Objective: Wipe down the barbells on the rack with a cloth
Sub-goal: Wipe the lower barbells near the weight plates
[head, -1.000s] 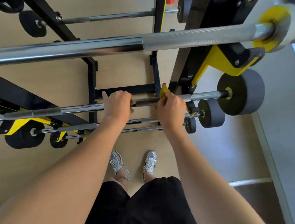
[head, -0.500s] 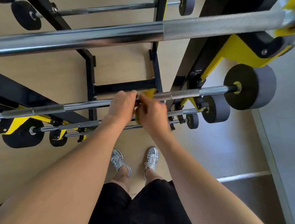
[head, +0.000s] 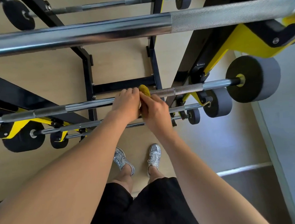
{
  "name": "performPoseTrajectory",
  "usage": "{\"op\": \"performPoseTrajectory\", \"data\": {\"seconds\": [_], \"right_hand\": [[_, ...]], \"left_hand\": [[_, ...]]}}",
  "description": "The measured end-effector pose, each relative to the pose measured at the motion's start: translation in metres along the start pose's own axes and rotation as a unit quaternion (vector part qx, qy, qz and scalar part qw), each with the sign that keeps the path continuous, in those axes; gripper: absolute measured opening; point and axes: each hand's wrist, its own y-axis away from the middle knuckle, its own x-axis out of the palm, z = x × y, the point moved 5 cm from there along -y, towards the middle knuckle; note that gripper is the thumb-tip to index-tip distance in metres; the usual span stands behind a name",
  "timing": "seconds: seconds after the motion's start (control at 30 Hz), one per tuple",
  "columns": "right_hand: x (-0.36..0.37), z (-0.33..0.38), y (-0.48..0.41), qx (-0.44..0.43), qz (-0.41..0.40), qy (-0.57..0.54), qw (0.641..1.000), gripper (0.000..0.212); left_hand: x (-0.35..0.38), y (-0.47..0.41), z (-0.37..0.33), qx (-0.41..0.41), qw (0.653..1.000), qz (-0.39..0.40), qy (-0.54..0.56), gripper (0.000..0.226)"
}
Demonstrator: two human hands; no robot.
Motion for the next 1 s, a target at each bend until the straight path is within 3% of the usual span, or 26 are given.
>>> {"op": "performPoseTrajectory", "data": {"seconds": [0.07,0.17,0.23,0.37,0.43,0.6,0.63,0.73,0.8,0.93,1.0], "right_hand": [[-0.017,-0.019,-0.011,0.019,-0.022,0.019,0.999,0.033],[-0.054,-0.057,-0.018,0.177,-0.122,0.056,0.975,0.026],[-0.051,-0.054,-0.022,0.231,-0.148,0.054,0.960,0.025],[-0.009,-0.005,-0.023,0.074,-0.028,0.013,0.997,0.025],[-0.026,-0.020,-0.023,0.076,-0.006,0.036,0.996,0.028],[-0.082,-0.076,-0.013,0.293,-0.137,0.134,0.937,0.027],[-0.072,-0.066,-0.013,0.291,-0.130,0.135,0.938,0.024],[-0.041,-0.039,-0.013,0.144,-0.041,0.103,0.983,0.019],[-0.059,-0.050,-0.018,0.121,-0.031,0.129,0.984,0.024],[-0.101,-0.094,-0.022,0.336,-0.085,0.193,0.918,0.026],[-0.090,-0.079,-0.025,0.364,-0.077,0.193,0.908,0.021]], "left_hand": [[0.007,-0.002,0.002,-0.008,1.000,0.005,-0.003,0.048],[0.010,-0.006,0.003,-0.011,1.000,-0.019,-0.012,0.043],[0.010,-0.008,0.002,-0.030,0.999,-0.033,-0.014,0.045],[0.007,-0.016,0.000,-0.067,0.997,-0.020,-0.034,0.034],[0.006,-0.020,0.000,-0.068,0.997,-0.004,-0.038,0.037],[0.000,-0.027,0.001,-0.084,0.996,-0.012,-0.041,0.037],[-0.002,-0.028,0.000,-0.086,0.995,-0.009,-0.039,0.033],[-0.007,-0.030,0.000,-0.082,0.996,0.013,-0.035,0.023],[-0.007,-0.031,0.001,-0.075,0.996,0.032,-0.029,0.021],[-0.008,-0.036,0.004,-0.066,0.995,0.080,-0.013,0.021],[-0.007,-0.037,0.004,-0.073,0.991,0.108,0.004,0.021]]}}
